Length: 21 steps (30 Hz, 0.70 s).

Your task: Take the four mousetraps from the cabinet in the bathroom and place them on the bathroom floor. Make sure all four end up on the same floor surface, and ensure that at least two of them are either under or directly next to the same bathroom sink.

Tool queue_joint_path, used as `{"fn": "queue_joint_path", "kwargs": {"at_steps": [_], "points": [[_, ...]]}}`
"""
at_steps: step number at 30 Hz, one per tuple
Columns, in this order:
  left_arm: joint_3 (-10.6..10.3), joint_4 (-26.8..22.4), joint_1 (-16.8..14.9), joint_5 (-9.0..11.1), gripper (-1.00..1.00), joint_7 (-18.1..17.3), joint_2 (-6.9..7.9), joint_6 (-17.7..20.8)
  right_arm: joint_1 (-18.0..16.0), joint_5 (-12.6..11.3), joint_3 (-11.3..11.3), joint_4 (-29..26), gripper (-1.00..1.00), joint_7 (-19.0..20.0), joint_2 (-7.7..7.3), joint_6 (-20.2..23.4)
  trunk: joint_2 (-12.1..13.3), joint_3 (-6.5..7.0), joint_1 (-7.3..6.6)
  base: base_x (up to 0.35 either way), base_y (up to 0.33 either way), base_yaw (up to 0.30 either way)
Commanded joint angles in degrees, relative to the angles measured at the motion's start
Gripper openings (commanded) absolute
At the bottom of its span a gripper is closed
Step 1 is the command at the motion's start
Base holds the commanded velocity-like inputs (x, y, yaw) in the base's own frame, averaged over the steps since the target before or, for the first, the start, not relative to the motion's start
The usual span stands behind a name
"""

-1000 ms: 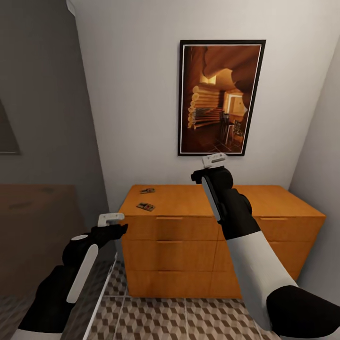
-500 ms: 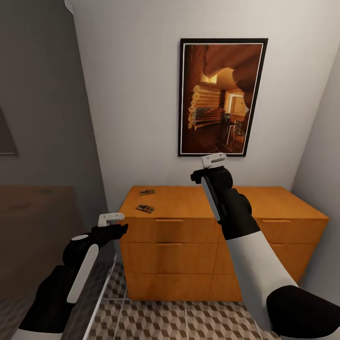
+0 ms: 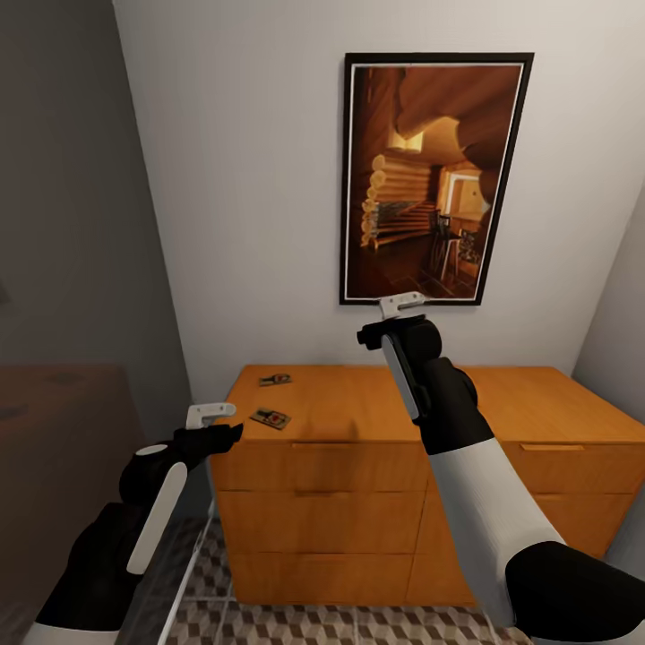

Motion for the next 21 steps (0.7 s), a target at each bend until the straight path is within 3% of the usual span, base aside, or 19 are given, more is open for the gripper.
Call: {"fn": "queue_joint_path", "kwargs": {"at_steps": [1, 6, 10, 16, 21], "points": [[-0.1, -0.1, -0.1, 0.6, 1.0, 0.6, 0.06, 0.2, -0.1, -0.3, 0.1, 0.0, 1.0, 0.1, 0.01, 0.3, 0.0, -0.07, 0.03, 0.319, 0.0, 0.0], [-0.1, -0.1, -0.2, 0.6, 1.0, 0.6, 0.06, 0.2, -0.1, -2.7, 0.7, 0.0, 1.0, 0.1, 0.01, 0.3, 0.0, -0.07, 0.03, 0.321, 0.0, 0.0], [-0.1, -0.1, -0.2, 0.6, 1.0, 0.6, 0.11, 0.2, -0.1, -4.2, 2.6, 0.0, 1.0, 0.2, 0.01, 0.3, 0.0, -0.07, 0.03, 0.235, 0.0, 0.0], [0.0, -0.1, -0.2, 0.6, 1.0, 0.6, 0.23, 0.2, -0.1, -7.1, 6.2, 0.0, 1.0, 0.2, 0.01, 0.3, 0.0, -0.07, 0.03, 0.082, 0.0, 0.0], [0.0, -0.1, -0.2, 0.6, 1.0, 0.6, 0.48, 0.3, -0.1, -10.9, 7.8, 0.0, 1.0, 0.2, 0.01, 0.3, 0.0, -0.07, 0.03, 0.024, 0.0, 0.0]]}}
